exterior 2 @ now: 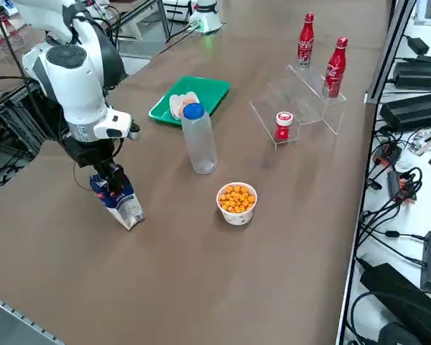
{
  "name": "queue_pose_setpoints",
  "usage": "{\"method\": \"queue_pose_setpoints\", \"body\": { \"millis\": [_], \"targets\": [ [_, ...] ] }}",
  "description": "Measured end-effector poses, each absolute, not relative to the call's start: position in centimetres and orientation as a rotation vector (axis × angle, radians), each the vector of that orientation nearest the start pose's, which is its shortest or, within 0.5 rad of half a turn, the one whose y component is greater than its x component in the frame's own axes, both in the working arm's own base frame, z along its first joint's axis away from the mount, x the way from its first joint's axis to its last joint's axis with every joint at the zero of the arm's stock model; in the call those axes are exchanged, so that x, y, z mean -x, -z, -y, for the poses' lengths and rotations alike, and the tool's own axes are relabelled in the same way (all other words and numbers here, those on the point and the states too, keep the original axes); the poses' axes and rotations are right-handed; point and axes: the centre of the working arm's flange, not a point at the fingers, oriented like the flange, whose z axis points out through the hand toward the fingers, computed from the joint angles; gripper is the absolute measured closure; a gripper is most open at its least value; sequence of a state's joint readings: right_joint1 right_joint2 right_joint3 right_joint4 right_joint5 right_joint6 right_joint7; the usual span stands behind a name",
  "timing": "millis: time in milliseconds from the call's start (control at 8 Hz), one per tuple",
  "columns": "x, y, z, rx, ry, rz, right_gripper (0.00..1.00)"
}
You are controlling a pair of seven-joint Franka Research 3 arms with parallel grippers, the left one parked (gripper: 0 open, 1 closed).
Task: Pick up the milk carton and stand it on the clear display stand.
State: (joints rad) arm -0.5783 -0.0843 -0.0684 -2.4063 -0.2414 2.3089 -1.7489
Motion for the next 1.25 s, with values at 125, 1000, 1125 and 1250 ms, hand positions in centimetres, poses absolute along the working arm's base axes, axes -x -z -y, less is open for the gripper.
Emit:
{"method": "queue_pose_setpoints", "body": {
  "millis": [125,1000,1125,1250],
  "targets": [
    [-38.3,-36.0,29.5,2.582,-0.259,1.889,0.39],
    [-52.6,-51.8,19.9,2.775,-0.284,1.747,0.39],
    [-54.7,-52.6,17.3,2.810,-0.266,1.701,0.39],
    [-56.6,-53.1,15.0,2.827,-0.206,1.638,0.39]
  ]
}}
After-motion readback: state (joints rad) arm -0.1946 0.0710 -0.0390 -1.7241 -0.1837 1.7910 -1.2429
